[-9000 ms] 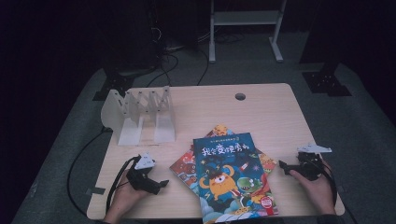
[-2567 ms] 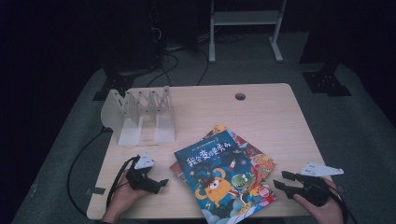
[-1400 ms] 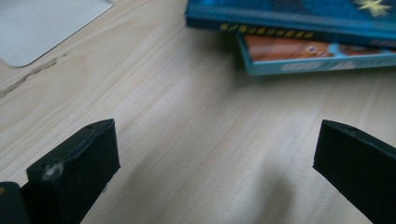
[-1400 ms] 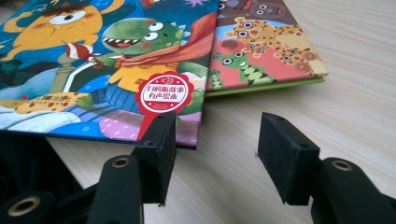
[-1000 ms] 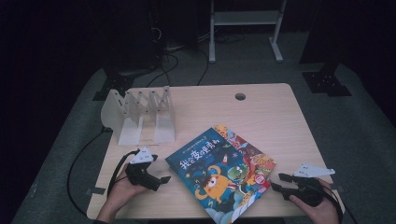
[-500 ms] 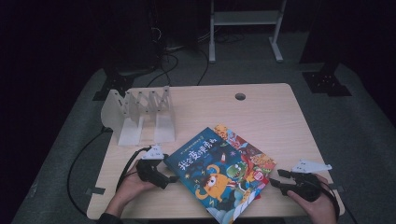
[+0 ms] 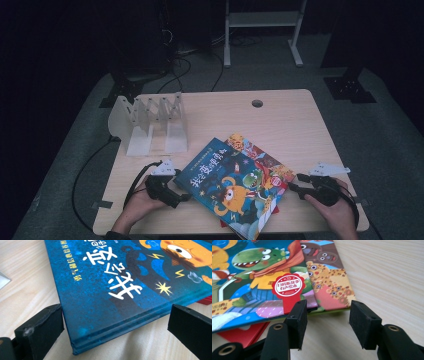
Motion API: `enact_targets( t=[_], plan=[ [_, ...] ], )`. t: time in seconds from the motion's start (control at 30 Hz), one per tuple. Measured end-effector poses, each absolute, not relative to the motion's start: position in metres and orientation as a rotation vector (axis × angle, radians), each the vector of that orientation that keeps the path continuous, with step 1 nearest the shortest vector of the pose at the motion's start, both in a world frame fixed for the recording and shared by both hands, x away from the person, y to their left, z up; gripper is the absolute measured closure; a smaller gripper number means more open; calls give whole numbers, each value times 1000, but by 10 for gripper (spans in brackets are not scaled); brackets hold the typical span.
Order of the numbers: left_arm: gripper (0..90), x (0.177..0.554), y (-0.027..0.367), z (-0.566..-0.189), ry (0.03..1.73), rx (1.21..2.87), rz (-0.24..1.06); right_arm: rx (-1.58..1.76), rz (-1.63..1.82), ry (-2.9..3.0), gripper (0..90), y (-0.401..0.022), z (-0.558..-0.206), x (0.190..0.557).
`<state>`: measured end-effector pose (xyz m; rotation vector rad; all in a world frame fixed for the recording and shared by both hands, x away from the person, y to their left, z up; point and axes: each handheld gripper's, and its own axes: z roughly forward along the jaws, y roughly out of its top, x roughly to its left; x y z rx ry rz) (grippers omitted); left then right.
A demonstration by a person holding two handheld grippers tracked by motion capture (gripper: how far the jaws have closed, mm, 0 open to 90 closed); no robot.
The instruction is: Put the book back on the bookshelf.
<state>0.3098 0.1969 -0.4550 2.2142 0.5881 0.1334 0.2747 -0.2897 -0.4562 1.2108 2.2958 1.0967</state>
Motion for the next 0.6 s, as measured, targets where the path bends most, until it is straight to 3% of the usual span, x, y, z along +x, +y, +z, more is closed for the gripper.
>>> enact_targets(
  t=[0.6],
  plan=[
    [0, 301, 196, -453, 568, 2197, 96, 1229, 1102, 2283, 468, -282, -453, 316]
  ],
)
